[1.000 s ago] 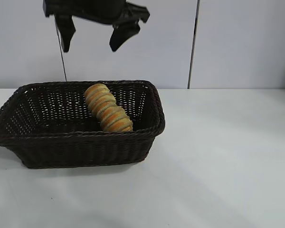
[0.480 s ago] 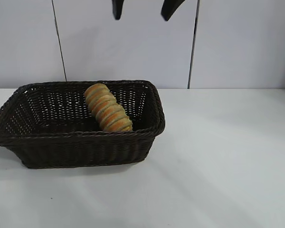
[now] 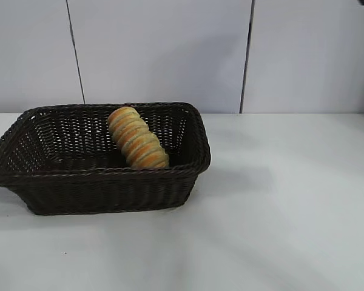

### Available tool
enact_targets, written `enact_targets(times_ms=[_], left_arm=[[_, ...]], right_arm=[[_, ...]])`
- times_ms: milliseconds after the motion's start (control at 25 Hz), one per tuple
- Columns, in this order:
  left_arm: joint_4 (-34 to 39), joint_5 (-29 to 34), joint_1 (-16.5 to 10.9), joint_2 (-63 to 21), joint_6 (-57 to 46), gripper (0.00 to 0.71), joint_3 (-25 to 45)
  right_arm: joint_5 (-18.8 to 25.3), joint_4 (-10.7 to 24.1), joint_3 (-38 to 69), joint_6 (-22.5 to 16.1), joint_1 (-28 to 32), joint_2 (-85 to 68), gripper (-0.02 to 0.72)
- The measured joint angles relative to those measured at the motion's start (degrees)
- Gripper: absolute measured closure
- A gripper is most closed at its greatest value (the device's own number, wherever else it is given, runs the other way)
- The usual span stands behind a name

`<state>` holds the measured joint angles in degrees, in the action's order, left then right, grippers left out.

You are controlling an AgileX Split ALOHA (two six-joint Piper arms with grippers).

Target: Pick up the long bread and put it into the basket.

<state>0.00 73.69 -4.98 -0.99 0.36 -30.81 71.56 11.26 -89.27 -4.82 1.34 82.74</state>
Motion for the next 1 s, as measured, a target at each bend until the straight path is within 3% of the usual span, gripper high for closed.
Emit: enact_targets(times_ms=[240,520,800,1000], left_arm=[[0.0,0.0,0.0,0.0,0.0,0.053,0.0],[0.0,0.0,0.0,0.0,0.0,0.053,0.0],[0.0,0.0,0.0,0.0,0.0,0.053,0.0],[0.0,0.0,0.0,0.0,0.0,0.053,0.0]], right_arm=[[0.1,-2.2,0.5,0.4,0.1,-7.2,0.081],[0.5,-4.0,2.1,1.4,0.1,-30.9,0.081],[1.1,-0.1,21.9,1.4,0.1,-63.4,0.081],[1.1,-2.2,35.1,0.6,0.1,-79.9,0.081]])
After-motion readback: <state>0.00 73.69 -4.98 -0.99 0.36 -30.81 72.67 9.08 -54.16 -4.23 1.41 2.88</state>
